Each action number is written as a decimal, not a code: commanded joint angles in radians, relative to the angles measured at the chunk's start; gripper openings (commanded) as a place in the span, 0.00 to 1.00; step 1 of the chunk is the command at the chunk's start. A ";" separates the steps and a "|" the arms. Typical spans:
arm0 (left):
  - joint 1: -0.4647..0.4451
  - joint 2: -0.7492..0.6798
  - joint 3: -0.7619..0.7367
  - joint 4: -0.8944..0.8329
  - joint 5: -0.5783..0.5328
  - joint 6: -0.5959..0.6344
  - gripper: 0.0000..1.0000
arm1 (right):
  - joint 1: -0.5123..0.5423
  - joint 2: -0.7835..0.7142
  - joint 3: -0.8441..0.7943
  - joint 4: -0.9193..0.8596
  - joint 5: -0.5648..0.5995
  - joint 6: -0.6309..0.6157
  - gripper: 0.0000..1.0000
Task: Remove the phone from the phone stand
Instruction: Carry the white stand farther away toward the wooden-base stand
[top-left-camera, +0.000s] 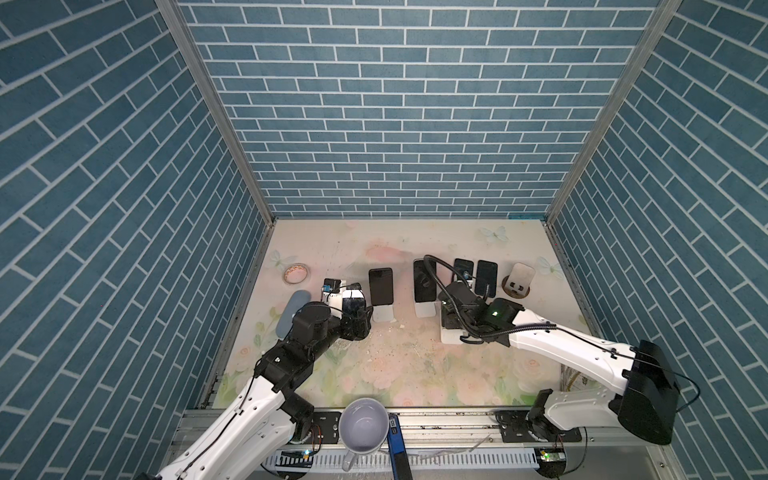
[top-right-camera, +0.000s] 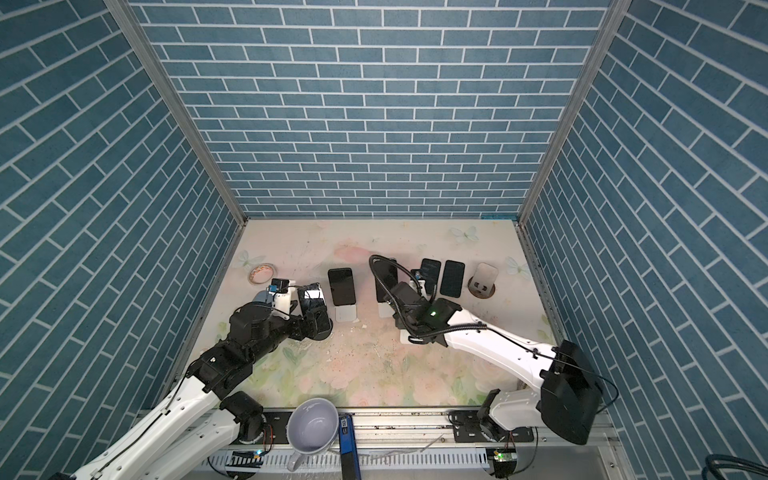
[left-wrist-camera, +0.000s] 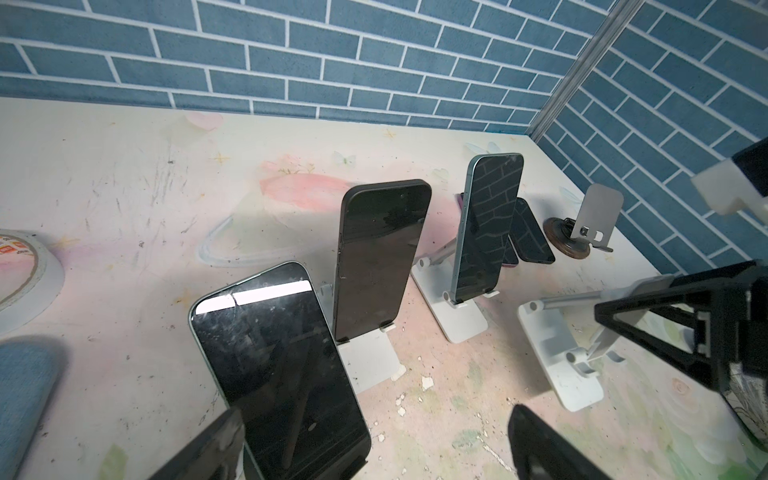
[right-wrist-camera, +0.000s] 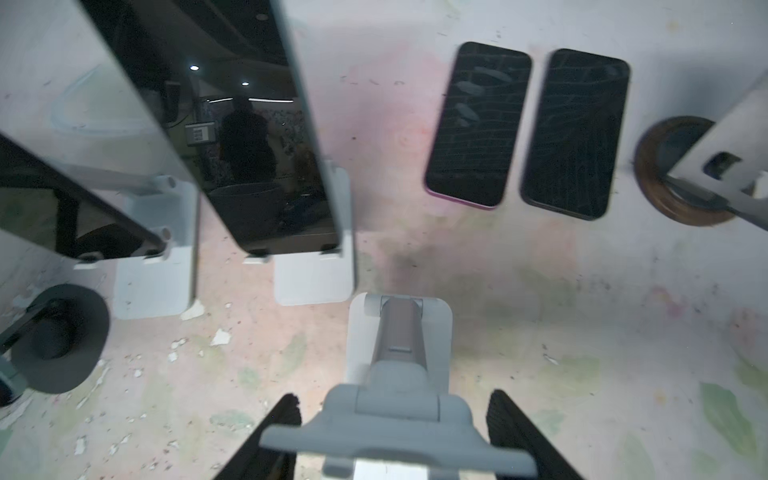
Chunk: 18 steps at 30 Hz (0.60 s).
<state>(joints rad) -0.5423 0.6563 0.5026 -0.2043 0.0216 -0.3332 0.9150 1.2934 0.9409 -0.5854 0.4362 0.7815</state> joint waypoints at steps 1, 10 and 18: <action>-0.005 0.002 -0.020 0.035 -0.026 -0.023 1.00 | -0.062 -0.069 -0.061 -0.056 0.032 0.032 0.54; -0.005 0.080 0.007 0.025 -0.065 -0.044 1.00 | -0.271 -0.174 -0.162 -0.084 0.032 -0.014 0.56; -0.005 0.090 0.009 0.042 -0.026 0.009 1.00 | -0.439 -0.200 -0.194 -0.070 0.036 -0.097 0.58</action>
<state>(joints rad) -0.5423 0.7525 0.4961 -0.1883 -0.0139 -0.3534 0.5064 1.1122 0.7578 -0.6525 0.4423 0.7315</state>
